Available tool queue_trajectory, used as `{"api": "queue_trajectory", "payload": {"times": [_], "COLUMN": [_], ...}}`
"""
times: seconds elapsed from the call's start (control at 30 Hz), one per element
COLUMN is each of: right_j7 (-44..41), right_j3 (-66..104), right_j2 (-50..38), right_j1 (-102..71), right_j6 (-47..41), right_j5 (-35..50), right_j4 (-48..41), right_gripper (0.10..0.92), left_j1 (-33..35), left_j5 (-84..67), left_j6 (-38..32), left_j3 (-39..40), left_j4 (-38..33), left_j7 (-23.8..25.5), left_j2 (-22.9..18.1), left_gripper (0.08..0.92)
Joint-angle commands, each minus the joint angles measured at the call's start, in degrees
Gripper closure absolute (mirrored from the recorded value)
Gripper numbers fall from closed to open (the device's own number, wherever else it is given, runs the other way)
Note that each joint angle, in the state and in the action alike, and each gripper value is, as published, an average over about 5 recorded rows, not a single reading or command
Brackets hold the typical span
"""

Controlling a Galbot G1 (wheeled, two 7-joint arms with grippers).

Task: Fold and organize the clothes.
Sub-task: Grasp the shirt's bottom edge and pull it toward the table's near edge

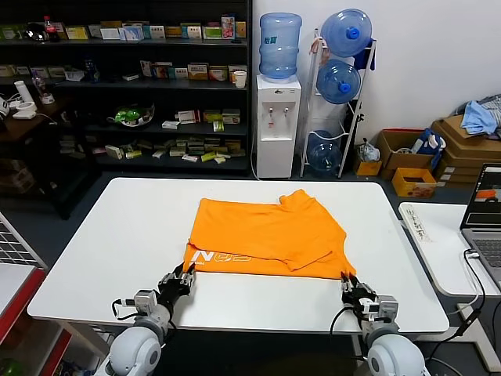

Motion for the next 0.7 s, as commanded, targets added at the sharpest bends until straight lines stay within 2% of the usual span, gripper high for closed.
{"api": "queue_trajectory", "payload": {"times": [0.03, 0.2, 0.3, 0.5, 0.7], "right_j7": [0.42, 1.25, 1.74, 2.69, 4.16], "right_j3": [0.20, 1.13, 2.20, 4.82, 6.76], "right_j2": [-0.41, -2.25, -3.87, -6.54, -7.00], "right_j1": [-1.35, -5.15, -9.30, -18.53, -24.68], "right_j6": [-0.04, -0.72, -1.16, -1.48, -1.97], "right_j5": [0.56, 2.68, 3.91, 5.01, 5.26], "right_j4": [1.85, 6.07, 9.63, 15.34, 18.73], "right_gripper": [0.878, 0.901, 0.901, 0.901, 0.901], "left_j1": [0.32, 1.86, 3.48, 8.77, 18.76], "left_j5": [-0.08, -0.48, -2.62, -8.65, -11.06], "left_j6": [0.02, 0.46, 1.84, 4.94, 6.42], "left_j3": [-0.03, -0.33, -0.77, -2.17, -3.35], "left_j4": [-0.71, -3.37, -6.79, -14.32, -21.73], "left_j7": [-0.25, -1.64, -3.69, -7.42, -9.59], "left_j2": [0.05, 0.93, 2.31, 6.71, 9.41], "left_gripper": [0.709, 0.856, 0.905, 0.909, 0.909]}}
